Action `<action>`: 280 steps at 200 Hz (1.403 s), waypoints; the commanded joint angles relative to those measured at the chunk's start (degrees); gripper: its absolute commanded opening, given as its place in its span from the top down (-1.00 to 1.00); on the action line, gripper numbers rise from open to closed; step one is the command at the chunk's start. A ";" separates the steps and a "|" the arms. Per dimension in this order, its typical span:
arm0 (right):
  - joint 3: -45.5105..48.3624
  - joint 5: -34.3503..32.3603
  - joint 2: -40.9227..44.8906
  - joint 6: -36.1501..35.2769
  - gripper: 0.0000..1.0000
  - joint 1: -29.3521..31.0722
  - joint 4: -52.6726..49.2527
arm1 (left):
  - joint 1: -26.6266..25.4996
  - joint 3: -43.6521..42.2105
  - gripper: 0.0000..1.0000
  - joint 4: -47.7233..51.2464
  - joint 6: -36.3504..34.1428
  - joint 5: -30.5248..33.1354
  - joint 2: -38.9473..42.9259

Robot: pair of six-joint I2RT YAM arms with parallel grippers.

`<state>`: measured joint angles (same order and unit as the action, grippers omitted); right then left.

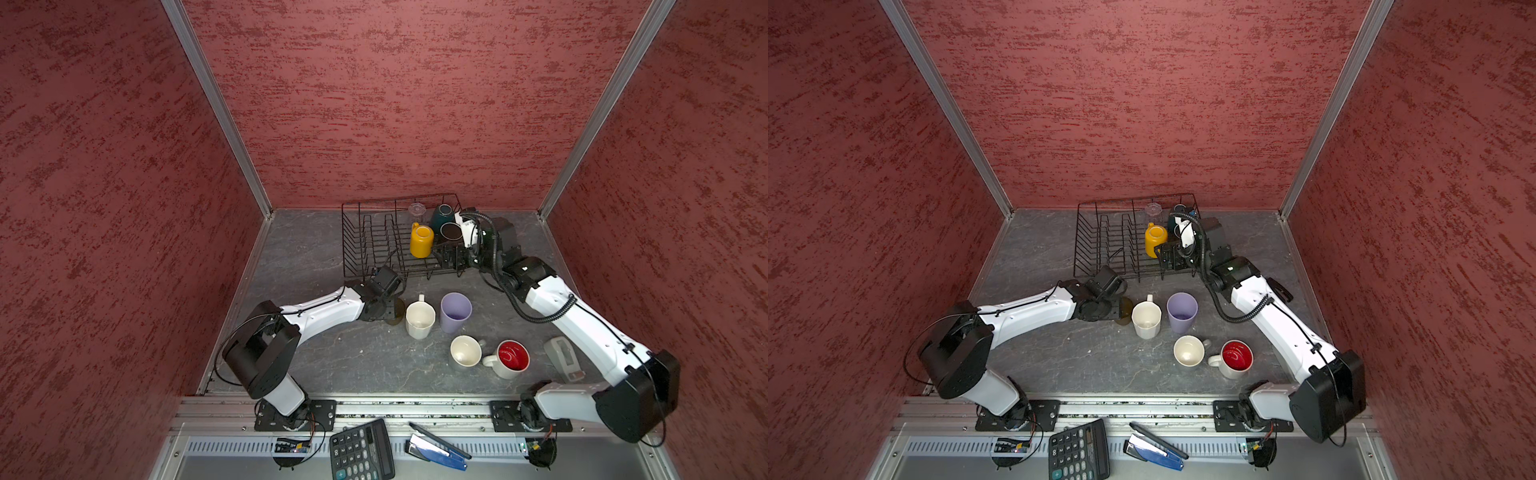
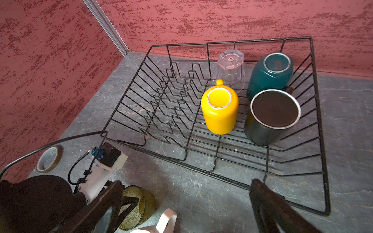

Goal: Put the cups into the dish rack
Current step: 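Close the left gripper on the olive textured glass and lift it, then carry the olive glass toward the right gripper while right moves to meet it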

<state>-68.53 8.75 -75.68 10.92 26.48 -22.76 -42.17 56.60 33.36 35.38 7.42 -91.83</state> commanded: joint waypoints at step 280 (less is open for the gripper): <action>12.79 49.08 -0.77 24.22 -0.97 -1.42 51.40 | 26.11 -17.37 1.00 -37.44 13.84 -54.45 38.11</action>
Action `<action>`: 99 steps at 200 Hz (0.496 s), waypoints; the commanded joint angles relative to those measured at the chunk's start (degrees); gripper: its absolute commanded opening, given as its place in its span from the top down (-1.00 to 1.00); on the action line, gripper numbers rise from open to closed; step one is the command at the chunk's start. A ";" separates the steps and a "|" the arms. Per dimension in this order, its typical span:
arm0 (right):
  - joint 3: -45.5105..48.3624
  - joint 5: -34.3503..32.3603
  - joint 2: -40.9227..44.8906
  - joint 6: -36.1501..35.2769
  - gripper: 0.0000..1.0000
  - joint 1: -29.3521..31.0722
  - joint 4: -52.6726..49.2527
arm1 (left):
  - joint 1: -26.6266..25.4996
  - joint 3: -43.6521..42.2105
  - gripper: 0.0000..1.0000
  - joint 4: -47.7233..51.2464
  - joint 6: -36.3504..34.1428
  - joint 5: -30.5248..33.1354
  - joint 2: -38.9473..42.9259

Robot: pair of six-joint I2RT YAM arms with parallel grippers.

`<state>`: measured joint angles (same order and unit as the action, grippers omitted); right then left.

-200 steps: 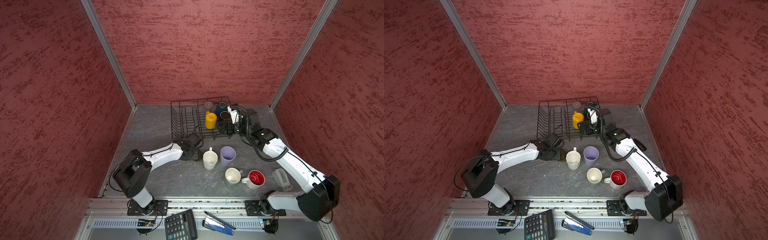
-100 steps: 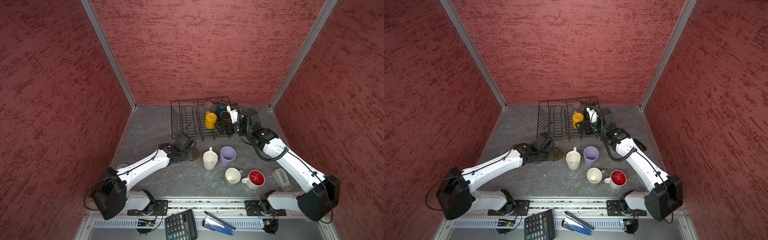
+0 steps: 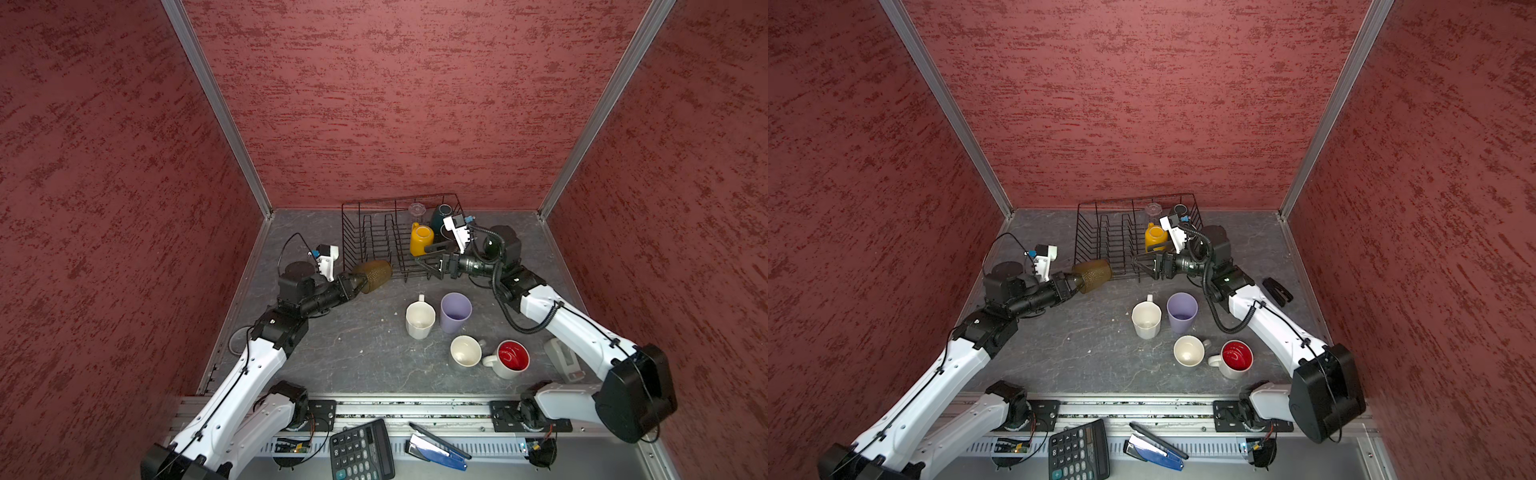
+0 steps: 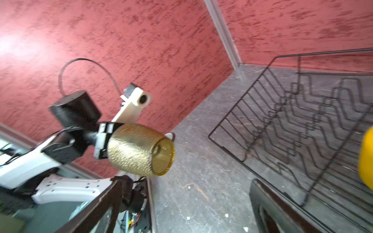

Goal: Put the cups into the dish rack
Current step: 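Carry the olive glass toward the right gripper while right moves to meet it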

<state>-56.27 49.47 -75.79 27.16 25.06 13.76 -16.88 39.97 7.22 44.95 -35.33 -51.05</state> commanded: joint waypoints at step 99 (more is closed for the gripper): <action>0.20 8.24 -5.57 13.11 -0.97 3.57 20.87 | 0.36 -1.42 1.00 -26.54 10.95 -18.68 -8.97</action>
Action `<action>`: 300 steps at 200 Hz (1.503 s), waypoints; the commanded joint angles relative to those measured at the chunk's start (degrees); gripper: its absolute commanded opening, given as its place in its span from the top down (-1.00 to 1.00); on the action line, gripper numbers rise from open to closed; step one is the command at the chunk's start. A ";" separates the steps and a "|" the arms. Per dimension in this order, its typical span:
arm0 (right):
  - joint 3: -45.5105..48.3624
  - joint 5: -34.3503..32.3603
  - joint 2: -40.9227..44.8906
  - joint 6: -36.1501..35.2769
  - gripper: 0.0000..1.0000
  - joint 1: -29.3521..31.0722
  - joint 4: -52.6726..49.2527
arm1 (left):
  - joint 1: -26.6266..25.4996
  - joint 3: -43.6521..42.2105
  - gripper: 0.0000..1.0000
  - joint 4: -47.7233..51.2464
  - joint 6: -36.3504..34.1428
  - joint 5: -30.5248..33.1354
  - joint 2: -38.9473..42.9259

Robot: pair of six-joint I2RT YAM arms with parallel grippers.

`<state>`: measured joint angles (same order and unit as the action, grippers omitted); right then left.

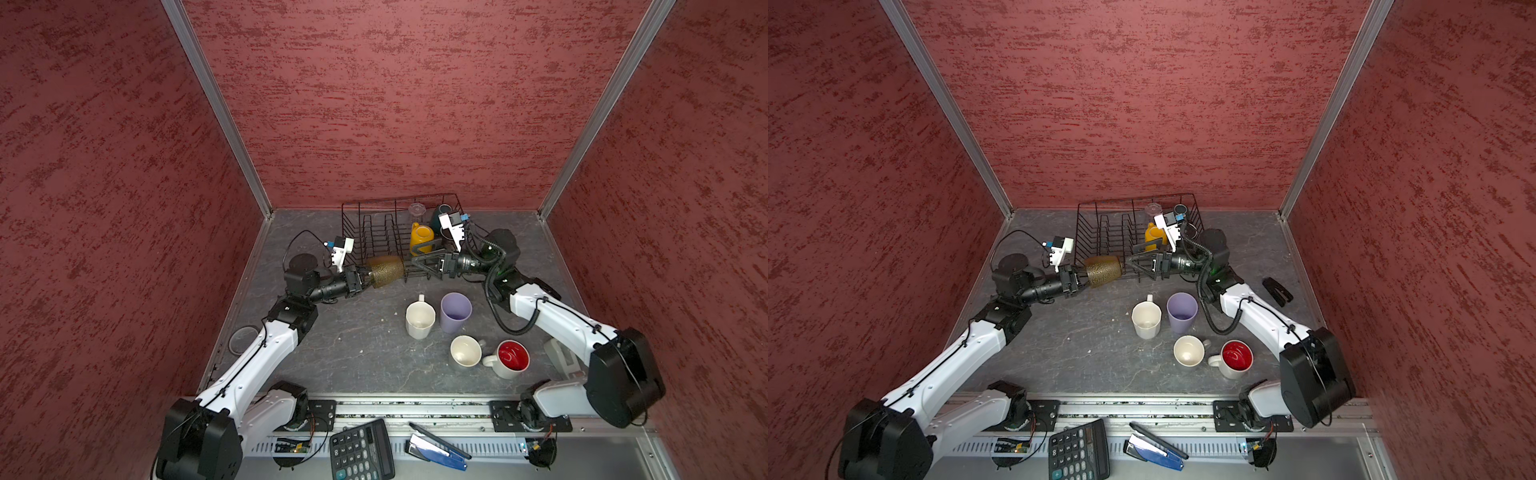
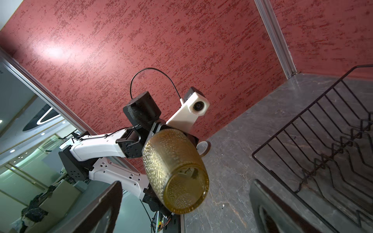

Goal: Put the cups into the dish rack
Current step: 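Carry the olive glass toward the right gripper while right moves to meet it, then close the right gripper on the olive glass beside the left gripper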

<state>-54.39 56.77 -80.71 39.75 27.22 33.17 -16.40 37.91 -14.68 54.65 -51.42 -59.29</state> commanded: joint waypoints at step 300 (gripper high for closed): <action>-5.13 3.90 -7.37 6.27 0.05 7.17 4.63 | -1.41 2.54 0.77 -2.71 0.28 -1.86 -3.25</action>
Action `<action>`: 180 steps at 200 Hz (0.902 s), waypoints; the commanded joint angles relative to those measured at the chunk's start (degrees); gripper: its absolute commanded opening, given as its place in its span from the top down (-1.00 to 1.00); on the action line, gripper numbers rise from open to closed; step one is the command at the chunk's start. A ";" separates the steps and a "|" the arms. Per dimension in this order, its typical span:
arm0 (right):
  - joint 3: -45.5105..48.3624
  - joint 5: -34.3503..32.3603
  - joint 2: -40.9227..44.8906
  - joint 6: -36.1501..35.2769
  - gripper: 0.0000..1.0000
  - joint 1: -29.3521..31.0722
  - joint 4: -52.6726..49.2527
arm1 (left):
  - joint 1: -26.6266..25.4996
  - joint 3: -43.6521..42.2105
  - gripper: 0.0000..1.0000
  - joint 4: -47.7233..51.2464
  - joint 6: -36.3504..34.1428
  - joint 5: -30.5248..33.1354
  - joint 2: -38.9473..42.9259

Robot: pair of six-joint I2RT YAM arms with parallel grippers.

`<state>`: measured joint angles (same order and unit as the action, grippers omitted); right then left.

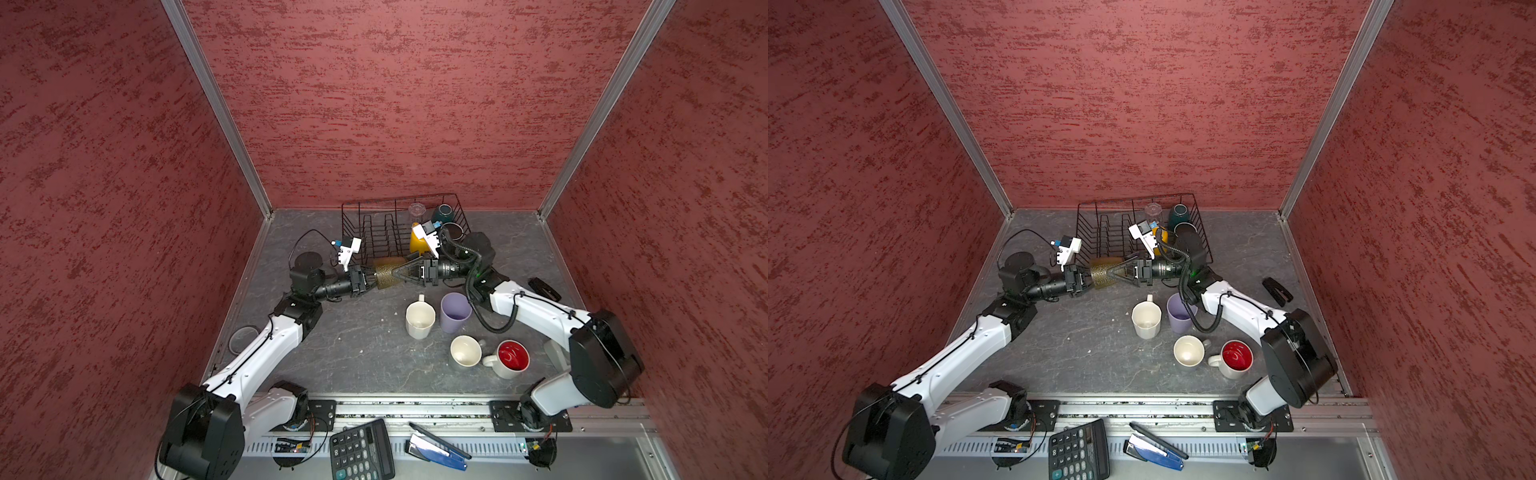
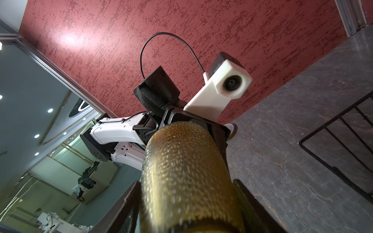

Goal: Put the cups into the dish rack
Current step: 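Close the right gripper on the olive glass beside the left gripper, then open the left gripper and withdraw it while right carries the glass over the rack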

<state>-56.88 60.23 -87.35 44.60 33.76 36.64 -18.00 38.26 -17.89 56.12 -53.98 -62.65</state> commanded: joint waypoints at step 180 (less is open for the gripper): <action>-21.31 -38.61 12.92 -30.66 0.68 -6.62 -68.64 | 3.13 2.31 -0.95 33.19 -18.49 30.18 16.04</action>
<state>-74.00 33.98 -76.03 22.65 29.45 -14.24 -15.57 39.77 7.20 42.65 -32.73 -48.88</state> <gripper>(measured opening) 0.661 0.970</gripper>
